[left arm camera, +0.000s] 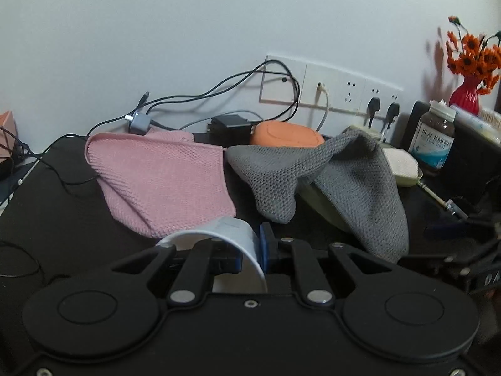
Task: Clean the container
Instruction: 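Open the right tool to drop the grey towel onto the table, then grasp the white cup with the right tool while the left tool releases it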
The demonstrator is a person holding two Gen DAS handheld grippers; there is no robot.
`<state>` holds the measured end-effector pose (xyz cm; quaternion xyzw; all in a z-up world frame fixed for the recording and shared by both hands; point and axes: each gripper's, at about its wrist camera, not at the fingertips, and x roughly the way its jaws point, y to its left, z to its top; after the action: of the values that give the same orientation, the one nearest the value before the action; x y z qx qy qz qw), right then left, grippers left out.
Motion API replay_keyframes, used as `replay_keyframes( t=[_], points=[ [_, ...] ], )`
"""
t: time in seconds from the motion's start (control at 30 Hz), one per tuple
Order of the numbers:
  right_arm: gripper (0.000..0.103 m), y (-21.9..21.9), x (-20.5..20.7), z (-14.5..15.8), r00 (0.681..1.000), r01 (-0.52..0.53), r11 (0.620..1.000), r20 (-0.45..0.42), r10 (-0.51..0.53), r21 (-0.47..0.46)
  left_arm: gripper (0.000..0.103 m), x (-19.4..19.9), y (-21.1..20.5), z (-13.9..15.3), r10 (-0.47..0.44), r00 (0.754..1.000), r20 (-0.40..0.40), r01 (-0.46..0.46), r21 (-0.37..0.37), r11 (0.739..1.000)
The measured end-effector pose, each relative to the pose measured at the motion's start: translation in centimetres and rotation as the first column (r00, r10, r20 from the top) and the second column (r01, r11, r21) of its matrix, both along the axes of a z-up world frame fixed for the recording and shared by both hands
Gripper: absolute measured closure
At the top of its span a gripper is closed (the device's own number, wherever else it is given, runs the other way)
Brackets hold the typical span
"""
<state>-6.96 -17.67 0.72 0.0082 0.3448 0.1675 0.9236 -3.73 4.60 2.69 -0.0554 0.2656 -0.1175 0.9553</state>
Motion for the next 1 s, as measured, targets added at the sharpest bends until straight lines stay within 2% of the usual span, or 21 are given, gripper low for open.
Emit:
replay_keyframes(
  t=[0.13,0.17,0.27,0.33,0.47,0.53,0.77,0.87,0.93,0.97,1.0],
  points=[
    [0.011,-0.1,-1.0,1.7,0.991,-0.089,0.978,0.118,0.068,0.189,0.091,-0.9,1.1,1.2,-0.040,0.994,0.101,0.051,-0.102,0.993],
    [0.011,0.1,-1.2,2.2,0.984,-0.121,0.970,0.151,0.090,0.210,0.091,-1.1,1.4,1.5,-0.041,0.991,0.126,0.056,-0.119,0.991],
    [0.011,2.7,-2.4,2.7,0.943,-0.246,0.966,0.251,0.218,0.082,0.091,-1.3,2.3,2.1,-0.051,0.986,0.156,0.081,-0.192,0.978],
    [0.011,4.7,-3.3,2.4,0.901,-0.329,0.944,0.291,0.321,-0.022,0.092,-1.1,2.8,2.3,-0.061,0.987,0.146,0.097,-0.249,0.964],
    [0.011,8.3,-4.9,1.6,0.821,-0.467,0.879,0.325,0.470,-0.091,0.092,-0.2,3.4,2.1,-0.124,0.988,0.096,0.150,-0.348,0.925],
    [0.010,9.3,-4.5,1.5,0.807,-0.484,0.870,0.340,0.484,-0.090,0.092,-0.2,3.5,2.1,-0.137,0.986,0.089,0.161,-0.375,0.913],
    [0.010,9.5,-1.6,1.9,0.857,-0.436,0.899,0.327,0.399,0.046,0.092,-0.3,3.3,2.3,-0.161,0.983,0.091,0.184,-0.397,0.899],
    [0.011,8.9,-0.6,1.9,0.871,-0.428,0.895,0.320,0.372,0.123,0.092,-0.3,3.1,2.2,-0.175,0.981,0.083,0.194,-0.392,0.899],
    [0.018,8.5,-0.3,1.9,0.874,-0.430,0.889,0.318,0.367,0.156,0.092,-0.2,3.0,2.1,-0.182,0.980,0.077,0.197,-0.388,0.900],
    [0.032,8.4,-0.3,1.9,0.876,-0.429,0.888,0.315,0.365,0.165,0.092,-0.1,3.0,2.0,-0.186,0.980,0.072,0.199,-0.389,0.900],
    [0.038,8.2,-0.2,1.9,0.880,-0.424,0.891,0.308,0.362,0.164,0.092,-0.1,3.0,1.9,-0.190,0.979,0.067,0.201,-0.389,0.899]
  ],
)
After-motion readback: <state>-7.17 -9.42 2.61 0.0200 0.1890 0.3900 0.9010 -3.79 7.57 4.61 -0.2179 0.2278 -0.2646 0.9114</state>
